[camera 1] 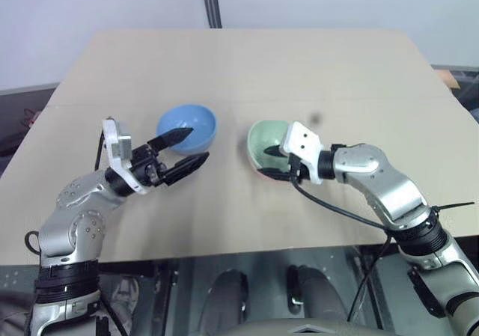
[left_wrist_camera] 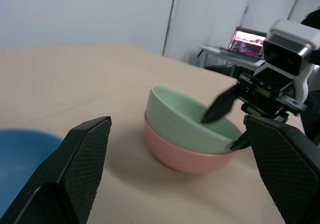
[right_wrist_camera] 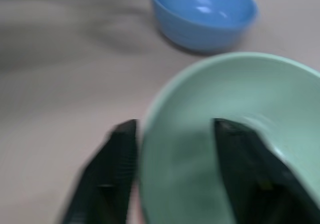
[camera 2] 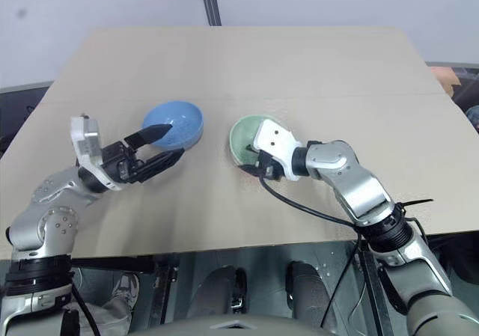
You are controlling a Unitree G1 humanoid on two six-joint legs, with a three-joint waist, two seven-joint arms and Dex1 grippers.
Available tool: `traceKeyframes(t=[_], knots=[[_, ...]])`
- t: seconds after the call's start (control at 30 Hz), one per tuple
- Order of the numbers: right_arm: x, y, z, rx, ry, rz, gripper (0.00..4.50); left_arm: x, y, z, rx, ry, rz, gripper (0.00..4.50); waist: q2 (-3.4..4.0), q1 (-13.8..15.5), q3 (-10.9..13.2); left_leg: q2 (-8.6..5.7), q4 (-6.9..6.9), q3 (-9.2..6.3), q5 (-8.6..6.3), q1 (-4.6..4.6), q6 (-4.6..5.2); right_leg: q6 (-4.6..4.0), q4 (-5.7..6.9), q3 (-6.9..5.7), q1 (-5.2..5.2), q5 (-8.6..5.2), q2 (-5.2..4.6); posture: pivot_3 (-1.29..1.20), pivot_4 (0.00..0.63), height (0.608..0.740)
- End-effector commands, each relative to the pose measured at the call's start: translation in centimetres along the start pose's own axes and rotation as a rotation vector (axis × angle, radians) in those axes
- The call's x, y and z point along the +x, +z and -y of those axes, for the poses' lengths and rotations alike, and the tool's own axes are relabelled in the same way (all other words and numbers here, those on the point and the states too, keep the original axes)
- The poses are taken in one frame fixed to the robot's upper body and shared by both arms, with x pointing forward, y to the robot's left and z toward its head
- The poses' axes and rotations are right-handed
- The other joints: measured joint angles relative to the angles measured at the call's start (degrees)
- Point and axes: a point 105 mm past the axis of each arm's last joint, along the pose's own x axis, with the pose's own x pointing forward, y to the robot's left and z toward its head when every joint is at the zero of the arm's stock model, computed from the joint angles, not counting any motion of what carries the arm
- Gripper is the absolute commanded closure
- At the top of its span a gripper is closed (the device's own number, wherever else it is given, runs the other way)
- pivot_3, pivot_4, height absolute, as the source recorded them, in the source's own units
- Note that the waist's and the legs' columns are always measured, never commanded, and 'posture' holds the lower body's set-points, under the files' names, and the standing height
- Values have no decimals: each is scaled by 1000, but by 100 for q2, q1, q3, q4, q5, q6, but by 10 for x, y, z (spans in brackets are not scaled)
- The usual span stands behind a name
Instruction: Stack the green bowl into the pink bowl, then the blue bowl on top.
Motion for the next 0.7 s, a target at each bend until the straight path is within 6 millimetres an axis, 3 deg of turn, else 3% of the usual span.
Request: traceKeyframes(t=[0.03, 0.17, 0.3, 0.43, 0.47, 0.5, 0.7], knots=[[-21, 43, -2, -56, -22, 188, 605, 5, 5, -11, 210, 177, -91, 0, 0, 6, 0, 0, -2, -2, 0, -1, 0, 0, 0, -1, -1, 0, 1, 0, 150, 740], [-42, 61, -11, -23, -18, 299, 605, 10, 2, -25, 398, 355, -266, 0, 0, 24, 0, 0, -5, -6, -1, 2, 1, 1, -1, -5, 4, 1, 1, 0, 150, 740], [-54, 55, -12, -4, -72, 296, 605, 19, -4, -36, 554, 406, -514, 0, -2, 41, -1, 0, -4, -3, -1, 8, 2, 2, 0, -5, 9, 1, -3, 0, 150, 740], [-57, 51, -8, -8, -122, 278, 605, 25, -13, -39, 604, 379, -696, 0, 1, 22, 1, 0, -3, -1, -1, 15, 1, 2, 9, -3, 9, -1, 3, 0, 150, 740], [-57, 50, -8, -8, -130, 277, 565, 26, -15, -39, 600, 374, -714, 511, 1, 14, 1, -1, -4, 0, -1, 14, 1, 4, 9, -3, 7, -2, 4, 0, 150, 740], [-57, 50, -6, -9, -141, 275, 565, 29, -16, -38, 594, 368, -720, 701, 1, -6, 1, 0, -5, 0, -1, 14, 1, 3, 9, -1, 6, -2, 4, 0, 150, 740], [-58, 46, -3, -12, -184, 260, 565, 32, -21, -38, 597, 335, -757, 3933, 0, 2, 1, 1, -6, 1, -1, 4, 1, 2, 3, 3, -3, -1, 7, 0, 150, 740]])
